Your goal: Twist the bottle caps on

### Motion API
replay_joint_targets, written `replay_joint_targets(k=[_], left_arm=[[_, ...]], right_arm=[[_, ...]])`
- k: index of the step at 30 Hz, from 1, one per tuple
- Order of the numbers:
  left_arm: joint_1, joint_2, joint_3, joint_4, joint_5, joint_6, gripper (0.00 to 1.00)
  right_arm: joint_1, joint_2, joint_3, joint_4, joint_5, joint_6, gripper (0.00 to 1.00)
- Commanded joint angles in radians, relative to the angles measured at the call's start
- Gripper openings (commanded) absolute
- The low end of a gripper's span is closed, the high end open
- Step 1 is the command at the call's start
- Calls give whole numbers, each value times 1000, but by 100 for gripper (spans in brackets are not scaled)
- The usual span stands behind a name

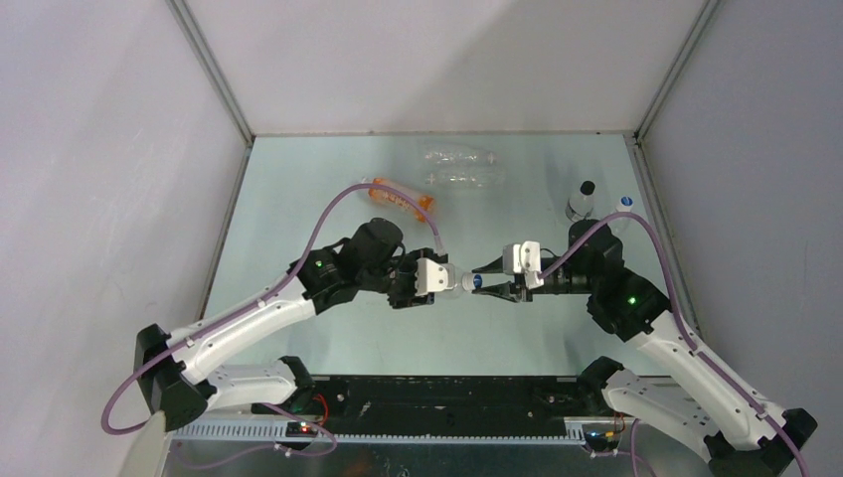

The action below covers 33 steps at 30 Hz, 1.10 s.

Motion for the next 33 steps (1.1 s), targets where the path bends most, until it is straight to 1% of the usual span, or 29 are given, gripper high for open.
replay_joint_targets(k=[1, 3, 4, 5, 6, 7, 8, 9, 10, 11, 12, 13, 14, 15, 16, 18, 19, 20, 21, 22, 23, 24, 26, 28, 33], left_arm=[[5, 0, 44, 41, 9, -18, 2], [3, -4, 33, 84, -33, -33, 2], [1, -15, 16, 101, -77, -40, 3], [-1, -23, 5, 153, -106, -45, 3], [-10, -46, -26, 182, -182, -56, 3], [-18, -59, -43, 245, -223, -56, 3], [-41, -82, -79, 276, -323, -41, 2], [-56, -93, -96, 339, -375, -28, 3], [-94, -110, -137, 371, -488, 12, 3], [-116, -117, -160, 442, -546, 35, 3], [-162, -124, -205, 480, -647, 89, 3], [-183, -125, -231, 571, -696, 118, 3], [-223, -122, -280, 622, -775, 172, 4], [-236, -120, -303, 712, -803, 190, 4], [-248, -113, -324, 733, -823, 187, 4], [-244, -104, -313, 716, -815, 132, 4], [-240, -101, -308, 691, -809, 114, 4], [-230, -98, -301, 669, -790, 73, 4], [-224, -98, -298, 657, -764, 54, 4], [-209, -97, -292, 634, -751, 14, 5], [-191, -99, -289, 622, -714, -26, 5], [-182, -101, -283, 602, -692, -49, 5], [-155, -106, -277, 586, -626, -112, 5], [-139, -110, -275, 586, -572, -157, 6], [-132, -100, -268, 611, -487, -250, 7]], right_arm=[[7, 11, 45, 12, -7, 59, 11], [7, 15, 45, 41, 33, 140, 0], [8, 20, 45, 65, 51, 221, 0], [8, 22, 45, 77, 99, 264, 0], [10, 28, 45, 98, 131, 370, 0], [16, 31, 45, 108, 223, 433, 0], [19, 36, 44, 124, 272, 571, 0], [25, 36, 39, 131, 363, 633, 0], [28, 33, 35, 141, 412, 768, 0], [32, 31, 21, 146, 493, 837, 0], [33, 26, 3, 163, 522, 985, 0], [34, 22, -7, 186, 573, 1087, 0], [35, 20, -29, 199, 591, 1127, 0], [37, 19, -36, 223, 612, 1165, 0], [39, 20, -44, 231, 617, 1163, 0], [39, 19, -46, 254, 598, 1096, 0], [39, 11, -46, 263, 577, 1031, 5], [37, 6, -46, 267, 564, 997, 20], [36, -10, -46, 271, 548, 929, 28], [34, -19, -46, 271, 546, 900, 42], [34, -35, -46, 269, 545, 847, 47], [34, -42, -46, 267, 544, 821, 55], [36, -60, -46, 265, 534, 755, 61], [37, -66, -51, 281, 519, 734, 64], [62, -65, -104, 385, 538, 761, 65]])
